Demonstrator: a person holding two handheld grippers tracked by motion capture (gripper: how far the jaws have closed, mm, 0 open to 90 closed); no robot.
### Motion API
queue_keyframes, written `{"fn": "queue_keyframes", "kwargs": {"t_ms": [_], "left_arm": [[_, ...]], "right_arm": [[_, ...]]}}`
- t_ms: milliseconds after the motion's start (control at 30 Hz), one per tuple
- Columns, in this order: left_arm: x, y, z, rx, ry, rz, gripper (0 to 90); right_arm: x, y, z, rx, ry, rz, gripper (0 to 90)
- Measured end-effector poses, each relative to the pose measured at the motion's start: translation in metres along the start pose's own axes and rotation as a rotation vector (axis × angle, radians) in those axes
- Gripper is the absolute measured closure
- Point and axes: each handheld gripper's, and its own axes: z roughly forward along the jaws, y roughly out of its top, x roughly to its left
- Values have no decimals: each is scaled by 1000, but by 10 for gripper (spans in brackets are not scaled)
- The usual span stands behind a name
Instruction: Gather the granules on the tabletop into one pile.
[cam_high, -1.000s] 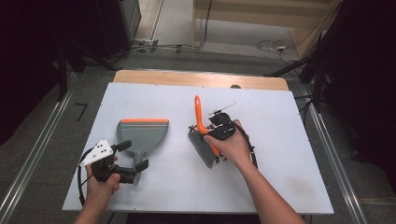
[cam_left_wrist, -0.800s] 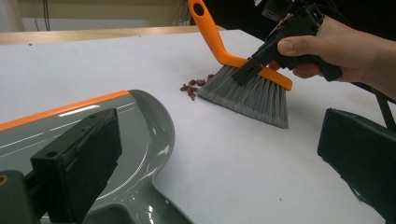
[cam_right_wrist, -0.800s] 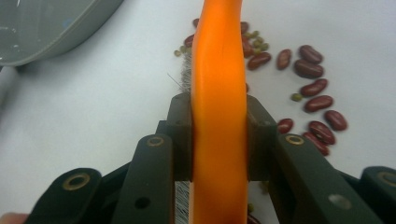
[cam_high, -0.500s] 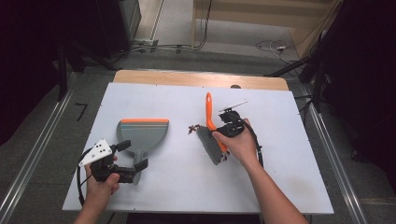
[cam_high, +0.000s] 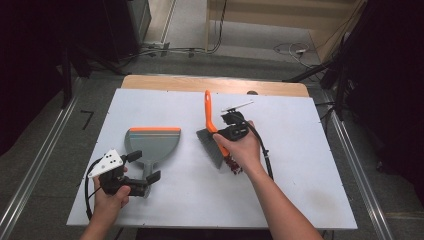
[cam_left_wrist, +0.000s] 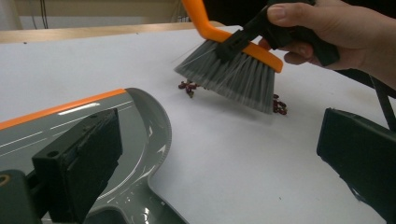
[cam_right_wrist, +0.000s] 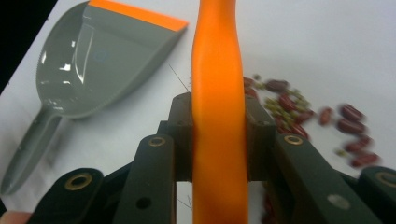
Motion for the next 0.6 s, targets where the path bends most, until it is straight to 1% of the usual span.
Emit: {"fn": "queue_keyframes", "kwargs": {"t_ms": [67, 100, 167, 200, 233, 267, 300, 333, 367, 400, 467, 500, 533, 567, 600], "left_arm": [[1, 0, 0, -2, 0, -2, 8], [1, 0, 0, -1, 0, -2, 8], [2, -1, -1, 1, -1, -5, 8], [2, -1, -1, 2, 0, -3, 8], [2, -1, -1, 2, 0, -5, 8], [2, -1, -1, 4, 0, -4, 8], [2, -1, -1, 4, 1, -4, 8], [2, -1, -1, 5, 3, -5, 8], [2, -1, -1, 5, 4, -6, 8], [2, -1, -1, 7, 5, -7, 9], [3, -1, -1, 7, 6, -7, 9], [2, -1, -1, 8, 6, -7, 9], [2, -1, -1, 7, 5, -6, 9], [2, -1, -1, 7, 5, -6, 9], [2, -1, -1, 8, 5, -4, 9]], "right_arm": [[5, 6, 10, 9, 13, 2, 688], [8, 9, 16, 14, 9, 9, 688], [8, 13, 25, 21, 11, 19, 688], [7, 14, 29, 24, 1, 28, 688], [3, 16, 36, 25, -40, 36, 687], [3, 16, 36, 25, -40, 36, 687], [-6, 16, 37, 20, -57, 65, 685], [-6, 16, 37, 20, -57, 65, 685], [-10, 16, 37, 21, -54, 78, 683], [-15, 13, 35, 16, -71, 86, 681], [-17, 12, 33, 12, -79, 92, 680], [-20, 10, 31, 7, -91, 89, 680], [-24, 8, 27, -3, -105, 108, 679], [-24, 8, 27, -3, -105, 108, 679], [-31, 5, 23, -11, -112, 121, 678]]}}
